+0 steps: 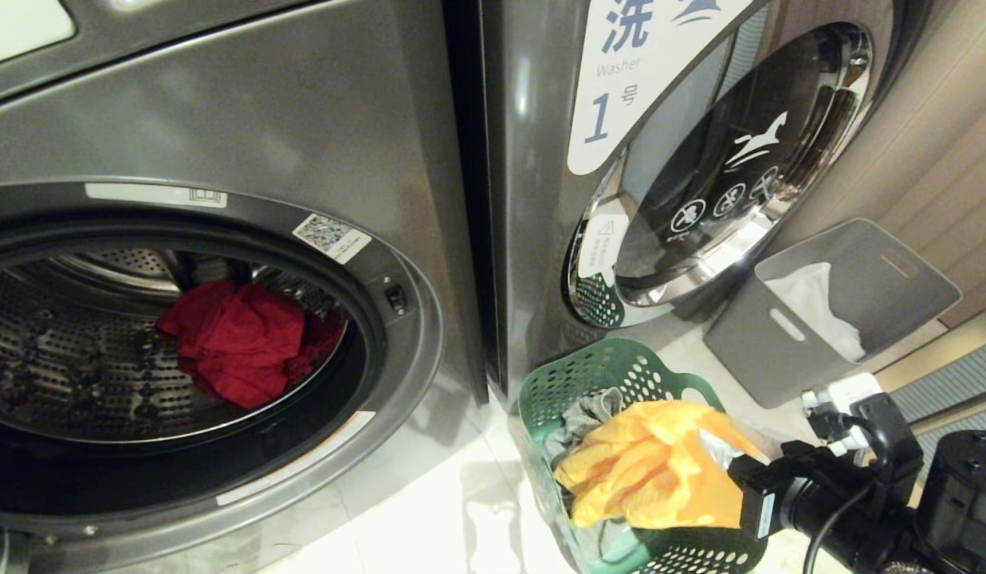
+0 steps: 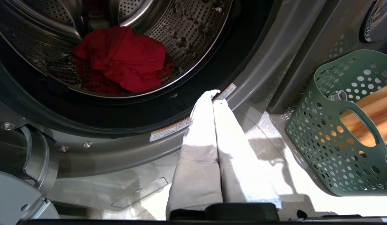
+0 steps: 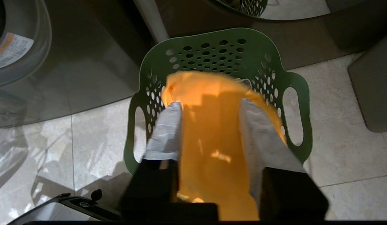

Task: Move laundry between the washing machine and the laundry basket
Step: Pick a cloth and place it into the basket

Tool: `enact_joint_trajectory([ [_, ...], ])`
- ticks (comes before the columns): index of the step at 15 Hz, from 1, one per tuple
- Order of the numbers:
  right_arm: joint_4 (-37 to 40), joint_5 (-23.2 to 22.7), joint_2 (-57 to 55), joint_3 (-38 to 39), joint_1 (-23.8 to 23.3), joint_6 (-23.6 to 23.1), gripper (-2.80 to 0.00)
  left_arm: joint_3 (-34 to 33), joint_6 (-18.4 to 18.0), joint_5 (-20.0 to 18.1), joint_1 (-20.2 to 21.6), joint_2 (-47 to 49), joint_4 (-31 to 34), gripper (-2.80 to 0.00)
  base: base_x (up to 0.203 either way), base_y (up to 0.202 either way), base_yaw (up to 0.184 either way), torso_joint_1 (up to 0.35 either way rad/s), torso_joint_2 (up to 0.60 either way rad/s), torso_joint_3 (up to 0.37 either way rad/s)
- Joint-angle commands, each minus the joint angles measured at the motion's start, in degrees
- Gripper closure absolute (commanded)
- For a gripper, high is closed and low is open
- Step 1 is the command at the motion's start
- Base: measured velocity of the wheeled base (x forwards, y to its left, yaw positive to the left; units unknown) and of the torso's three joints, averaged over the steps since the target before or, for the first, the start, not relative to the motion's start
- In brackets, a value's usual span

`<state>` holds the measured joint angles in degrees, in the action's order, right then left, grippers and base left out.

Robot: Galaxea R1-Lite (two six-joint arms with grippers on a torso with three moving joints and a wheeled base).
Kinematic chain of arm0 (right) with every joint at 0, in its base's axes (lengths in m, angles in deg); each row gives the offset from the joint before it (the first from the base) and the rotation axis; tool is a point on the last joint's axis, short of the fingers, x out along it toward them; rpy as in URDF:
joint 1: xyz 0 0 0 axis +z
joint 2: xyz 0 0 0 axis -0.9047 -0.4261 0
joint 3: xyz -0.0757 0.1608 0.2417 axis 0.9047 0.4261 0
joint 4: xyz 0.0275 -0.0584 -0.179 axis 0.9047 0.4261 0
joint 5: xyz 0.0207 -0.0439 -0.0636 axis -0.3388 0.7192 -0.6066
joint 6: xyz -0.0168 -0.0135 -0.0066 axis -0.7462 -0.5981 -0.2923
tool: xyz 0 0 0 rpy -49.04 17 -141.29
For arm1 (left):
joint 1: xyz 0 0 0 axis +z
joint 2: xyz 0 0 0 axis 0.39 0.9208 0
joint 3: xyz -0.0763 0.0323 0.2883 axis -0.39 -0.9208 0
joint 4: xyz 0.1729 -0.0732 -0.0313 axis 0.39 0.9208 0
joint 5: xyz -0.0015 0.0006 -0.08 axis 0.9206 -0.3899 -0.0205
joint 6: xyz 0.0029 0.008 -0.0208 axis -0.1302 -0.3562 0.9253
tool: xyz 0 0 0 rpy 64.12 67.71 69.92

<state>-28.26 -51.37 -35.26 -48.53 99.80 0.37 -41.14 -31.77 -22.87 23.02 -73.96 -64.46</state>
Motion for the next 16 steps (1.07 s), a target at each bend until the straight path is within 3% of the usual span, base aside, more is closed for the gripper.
enact_joint_trajectory([
  [1, -0.3, 0.1, -0.5, 0.3, 0.0, -0.1, -2.8, -2.3, 0.0, 0.0, 0.0, 0.1, 0.0, 0.0, 0.0, 0.0, 0.0, 0.0, 0.0, 0.0],
  [5, -0.3, 0.1, 1.4, 0.8, 0.0, -0.5, -2.8, -2.3, 0.0, 0.0, 0.0, 0.1, 0.0, 0.0, 0.0, 0.0, 0.0, 0.0, 0.0, 0.0],
  [8, -0.2, -0.6, 8.3, 1.5, 0.1, -5.2, -2.8, -2.3, 0.0, 0.0, 0.0, 0.1, 0.0, 0.0, 0.0, 0.0, 0.0, 0.0, 0.0, 0.0],
  [13, 4.0, -9.9, 24.5, 5.0, 2.1, -14.0, -2.8, -2.3, 0.0, 0.0, 0.0, 0.1, 0.0, 0.0, 0.0, 0.0, 0.0, 0.0, 0.0, 0.0],
  [16, 5.8, -11.2, 27.1, 5.8, 5.5, -15.5, -2.8, -2.3, 0.0, 0.0, 0.0, 0.1, 0.0, 0.0, 0.0, 0.0, 0.0, 0.0, 0.0, 0.0],
])
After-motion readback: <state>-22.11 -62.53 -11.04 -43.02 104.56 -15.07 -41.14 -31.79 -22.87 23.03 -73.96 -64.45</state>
